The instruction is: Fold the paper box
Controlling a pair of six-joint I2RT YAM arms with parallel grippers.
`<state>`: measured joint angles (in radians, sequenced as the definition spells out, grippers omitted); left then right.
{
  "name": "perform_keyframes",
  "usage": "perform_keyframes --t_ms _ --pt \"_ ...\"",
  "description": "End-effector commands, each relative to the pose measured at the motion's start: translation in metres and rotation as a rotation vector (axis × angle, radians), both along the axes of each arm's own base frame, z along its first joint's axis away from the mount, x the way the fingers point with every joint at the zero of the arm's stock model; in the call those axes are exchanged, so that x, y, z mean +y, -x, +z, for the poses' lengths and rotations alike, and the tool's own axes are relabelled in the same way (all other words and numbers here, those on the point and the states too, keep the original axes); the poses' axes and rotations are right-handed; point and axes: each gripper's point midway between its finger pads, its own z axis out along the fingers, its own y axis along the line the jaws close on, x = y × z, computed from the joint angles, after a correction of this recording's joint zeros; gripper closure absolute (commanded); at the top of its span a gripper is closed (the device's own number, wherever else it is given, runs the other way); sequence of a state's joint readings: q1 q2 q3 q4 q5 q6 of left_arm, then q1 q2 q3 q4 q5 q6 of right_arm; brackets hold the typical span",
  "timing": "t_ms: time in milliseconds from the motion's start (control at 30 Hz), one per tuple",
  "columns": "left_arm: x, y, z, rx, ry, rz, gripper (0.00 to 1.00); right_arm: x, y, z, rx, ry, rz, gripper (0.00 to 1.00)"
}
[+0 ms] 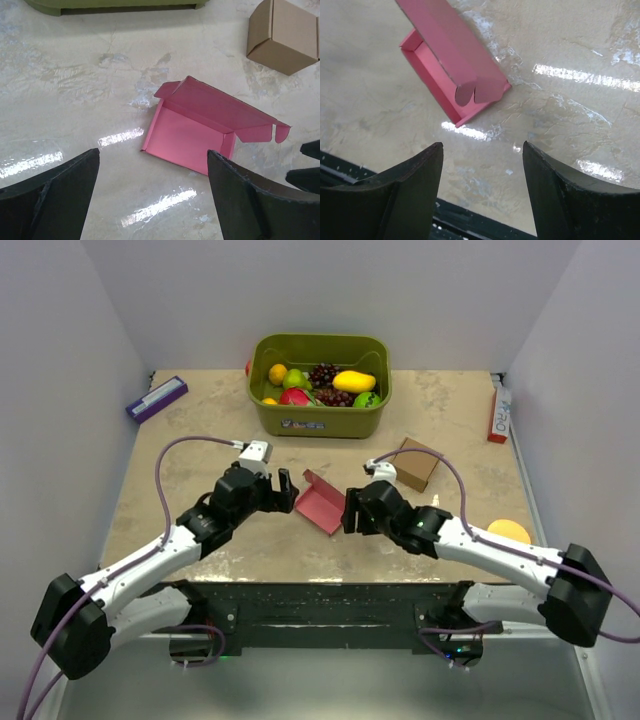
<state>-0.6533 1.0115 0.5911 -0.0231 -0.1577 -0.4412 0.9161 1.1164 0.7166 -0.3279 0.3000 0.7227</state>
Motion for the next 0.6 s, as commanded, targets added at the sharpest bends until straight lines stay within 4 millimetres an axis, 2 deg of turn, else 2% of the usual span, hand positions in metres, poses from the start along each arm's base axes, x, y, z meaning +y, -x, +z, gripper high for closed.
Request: perform_keyframes --t_ms 0,200,267,333,367,433,467,567 --pt "-0.008 -0.005 0.01 -0.038 0.027 -0.038 0.08 0.015 -0.035 0.017 -0.106 0.013 -0.083 0.35" --pt "-0.006 -0.005 0.004 -0.034 0.006 -0.042 0.07 0.022 -0.053 0.003 -0.129 0.109 -0.091 0.51" --pt "-0.005 -0.004 0.001 -0.032 -0.005 -0.047 0.07 0.024 -0.057 -0.001 -0.136 0.132 -0.079 0.64" --pt "-0.005 -0.004 0.0 -0.035 -0.009 -0.051 0.07 0.026 -0.059 -0.01 -0.13 0.163 -0.063 0.73" --pt "-0.006 -0.003 -0.001 -0.034 -0.008 -0.057 0.07 0.026 -0.06 -0.011 -0.134 0.176 -0.05 0.82" --pt "-0.007 -0.003 0.0 -0.048 -0.003 -0.073 0.07 0.03 -0.058 -0.015 -0.131 0.191 -0.006 0.9" --pt "-0.009 0.0 -0.003 -0.045 -0.002 -0.09 0.07 0.03 -0.058 -0.016 -0.142 0.216 0.029 0.97" --pt "-0.013 0.002 -0.004 -0.067 0.001 -0.129 0.07 0.026 -0.057 -0.016 -0.175 0.266 0.106 1.0"
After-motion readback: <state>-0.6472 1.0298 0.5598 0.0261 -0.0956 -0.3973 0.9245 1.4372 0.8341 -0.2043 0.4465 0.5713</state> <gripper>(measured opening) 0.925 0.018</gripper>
